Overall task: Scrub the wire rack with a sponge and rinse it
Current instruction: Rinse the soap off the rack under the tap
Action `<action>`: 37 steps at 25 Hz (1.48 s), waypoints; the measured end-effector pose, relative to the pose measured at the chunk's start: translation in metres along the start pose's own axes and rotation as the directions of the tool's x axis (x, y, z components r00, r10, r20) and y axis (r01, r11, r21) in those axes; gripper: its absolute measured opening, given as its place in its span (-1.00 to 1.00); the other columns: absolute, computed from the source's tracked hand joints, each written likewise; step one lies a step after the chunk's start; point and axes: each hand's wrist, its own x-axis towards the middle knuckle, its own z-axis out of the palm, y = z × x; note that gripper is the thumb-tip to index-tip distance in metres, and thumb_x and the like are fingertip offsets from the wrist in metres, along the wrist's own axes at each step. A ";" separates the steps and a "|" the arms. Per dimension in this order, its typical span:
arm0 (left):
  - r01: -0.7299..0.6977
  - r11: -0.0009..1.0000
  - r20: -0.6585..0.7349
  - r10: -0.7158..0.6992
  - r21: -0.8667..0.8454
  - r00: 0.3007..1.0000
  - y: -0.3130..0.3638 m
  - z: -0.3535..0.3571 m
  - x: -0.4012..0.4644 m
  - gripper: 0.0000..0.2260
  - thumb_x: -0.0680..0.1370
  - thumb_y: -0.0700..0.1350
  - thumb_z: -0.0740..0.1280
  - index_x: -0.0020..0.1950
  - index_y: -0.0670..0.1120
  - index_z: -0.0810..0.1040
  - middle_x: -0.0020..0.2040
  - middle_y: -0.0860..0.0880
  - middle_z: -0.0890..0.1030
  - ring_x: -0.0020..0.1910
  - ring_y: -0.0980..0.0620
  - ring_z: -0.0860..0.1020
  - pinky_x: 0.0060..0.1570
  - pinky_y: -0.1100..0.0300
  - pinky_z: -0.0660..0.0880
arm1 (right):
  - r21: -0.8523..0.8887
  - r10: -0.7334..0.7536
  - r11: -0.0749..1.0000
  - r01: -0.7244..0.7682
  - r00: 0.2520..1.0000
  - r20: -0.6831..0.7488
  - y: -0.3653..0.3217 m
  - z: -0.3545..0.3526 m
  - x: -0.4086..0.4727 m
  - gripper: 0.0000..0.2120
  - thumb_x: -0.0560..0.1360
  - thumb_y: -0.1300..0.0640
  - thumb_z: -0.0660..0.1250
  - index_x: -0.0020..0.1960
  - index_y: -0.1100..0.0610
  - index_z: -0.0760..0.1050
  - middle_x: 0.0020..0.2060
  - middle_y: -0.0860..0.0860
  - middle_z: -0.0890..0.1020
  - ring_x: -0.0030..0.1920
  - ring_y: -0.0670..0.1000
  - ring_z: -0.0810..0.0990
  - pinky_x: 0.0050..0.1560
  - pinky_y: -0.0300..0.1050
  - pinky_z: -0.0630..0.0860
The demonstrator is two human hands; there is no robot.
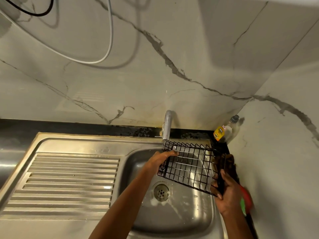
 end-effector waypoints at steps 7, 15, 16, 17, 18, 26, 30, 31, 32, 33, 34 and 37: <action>0.090 0.983 -0.033 -0.097 -0.162 0.995 0.010 0.007 -0.003 -0.21 0.16 0.30 0.57 0.29 -0.04 0.55 0.22 -0.15 0.61 0.16 -0.15 0.59 0.13 -0.10 0.59 | -0.039 -0.072 0.997 0.073 0.997 0.042 -0.013 0.011 0.000 -0.79 0.59 0.21 0.25 -0.12 0.08 0.62 -0.29 0.05 0.52 -0.55 -0.06 0.39 -0.67 -0.34 0.16; 0.052 0.978 -0.011 -0.055 -0.203 0.998 0.010 0.011 0.002 -0.51 0.38 0.41 0.42 0.14 0.12 0.62 0.30 -0.12 0.58 0.25 -0.16 0.55 0.21 -0.18 0.55 | -0.053 -0.077 0.995 0.079 0.996 0.044 -0.018 0.020 -0.001 -0.79 0.59 0.21 0.24 -0.15 0.09 0.60 -0.31 0.02 0.55 -0.58 -0.09 0.33 -0.66 -0.35 0.15; 0.064 0.972 -0.012 -0.069 -0.224 0.998 0.011 0.008 0.003 -0.44 0.36 0.41 0.44 0.20 0.09 0.62 0.30 -0.14 0.60 0.23 -0.17 0.57 0.20 -0.17 0.55 | -0.038 -0.069 0.997 0.070 0.997 0.036 -0.017 0.021 -0.001 -0.77 0.60 0.22 0.24 -0.18 0.10 0.60 -0.34 0.01 0.54 -0.58 -0.09 0.33 -0.66 -0.36 0.14; 0.070 0.961 0.002 -0.073 -0.266 0.997 0.011 0.004 0.004 -0.37 0.34 0.39 0.46 0.27 0.03 0.60 0.28 -0.16 0.61 0.23 -0.19 0.58 0.19 -0.15 0.55 | -0.013 -0.058 0.998 0.058 0.998 0.034 -0.018 0.021 -0.002 -0.76 0.60 0.22 0.23 -0.19 0.10 0.59 -0.35 0.00 0.54 -0.59 -0.10 0.34 -0.67 -0.37 0.13; 0.072 0.940 0.019 -0.069 -0.333 0.997 0.012 0.000 0.001 -0.33 0.37 0.36 0.45 0.32 -0.03 0.58 0.26 -0.18 0.63 0.22 -0.20 0.58 0.17 -0.13 0.55 | 0.014 -0.044 0.999 0.043 0.998 0.034 -0.020 0.021 -0.001 -0.76 0.60 0.21 0.23 -0.20 0.10 0.59 -0.35 0.00 0.54 -0.58 -0.10 0.35 -0.67 -0.37 0.13; 0.096 0.843 0.054 -0.080 -0.529 0.995 -0.010 -0.028 -0.008 -0.30 0.52 0.42 0.31 0.24 -0.20 0.65 -0.01 -0.16 0.73 -0.06 -0.13 0.71 -0.01 0.01 0.62 | 0.055 0.209 0.975 -0.215 0.973 0.095 0.007 0.009 0.030 -0.73 0.60 0.02 0.19 -0.21 0.14 0.44 -0.48 -0.01 0.40 -0.71 -0.13 0.18 -0.67 -0.32 0.22; 0.048 0.723 -0.037 -0.101 -0.689 0.994 -0.060 -0.072 -0.024 -0.52 0.49 0.34 0.40 -0.21 -0.09 0.55 -0.42 0.00 0.53 -0.58 0.12 0.46 -0.60 0.28 0.43 | -0.161 0.352 0.925 -0.345 0.936 0.016 0.050 0.030 0.061 -0.69 0.63 -0.05 0.21 -0.13 0.17 0.49 -0.42 0.03 0.49 -0.62 -0.08 0.37 -0.65 -0.29 0.30; 0.037 0.710 -0.064 -0.115 -0.703 0.991 -0.073 -0.084 -0.033 -0.51 0.48 0.37 0.39 -0.24 -0.07 0.50 -0.44 0.02 0.50 -0.61 0.13 0.42 -0.65 0.29 0.38 | -0.260 0.388 0.891 -0.372 0.922 0.009 0.059 0.044 0.068 -0.71 0.63 0.00 0.20 -0.10 0.18 0.52 -0.40 0.05 0.54 -0.57 -0.06 0.44 -0.61 -0.25 0.36; 0.028 0.695 -0.086 -0.129 -0.719 0.988 -0.083 -0.098 -0.042 -0.49 0.48 0.39 0.37 -0.29 -0.04 0.46 -0.46 0.03 0.46 -0.64 0.13 0.38 -0.68 0.31 0.34 | -0.352 0.432 0.844 -0.405 0.902 -0.003 0.069 0.063 0.075 -0.72 0.63 0.05 0.19 -0.07 0.21 0.55 -0.37 0.06 0.59 -0.51 -0.04 0.51 -0.54 -0.20 0.43; 0.014 0.691 -0.122 -0.148 -0.723 0.982 -0.091 -0.111 -0.053 -0.48 0.48 0.41 0.35 -0.34 -0.02 0.41 -0.49 0.04 0.42 -0.66 0.14 0.34 -0.71 0.33 0.28 | -0.438 0.462 0.794 -0.422 0.887 -0.019 0.080 0.083 0.087 -0.73 0.63 0.10 0.19 -0.05 0.24 0.58 -0.33 0.08 0.64 -0.42 0.00 0.57 -0.43 -0.17 0.50; -0.008 0.699 -0.172 -0.166 -0.715 0.971 -0.096 -0.123 -0.065 -0.46 0.49 0.42 0.32 -0.38 0.00 0.36 -0.52 0.05 0.37 -0.67 0.14 0.29 -0.72 0.36 0.23 | -0.505 0.474 0.750 -0.427 0.879 -0.039 0.088 0.105 0.094 -0.74 0.62 0.14 0.19 -0.01 0.26 0.60 -0.25 0.10 0.67 -0.30 0.04 0.61 -0.29 -0.14 0.53; -0.129 0.657 -0.303 -0.159 -0.743 0.940 -0.100 -0.147 -0.097 -0.48 0.51 0.39 0.28 -0.38 0.01 0.30 -0.54 0.05 0.30 -0.70 0.15 0.21 -0.73 0.40 0.14 | -0.514 0.440 0.756 -0.406 0.896 -0.061 0.113 0.167 0.116 -0.82 0.57 0.24 0.27 0.10 0.27 0.58 -0.08 0.12 0.68 -0.11 0.10 0.60 -0.12 -0.12 0.51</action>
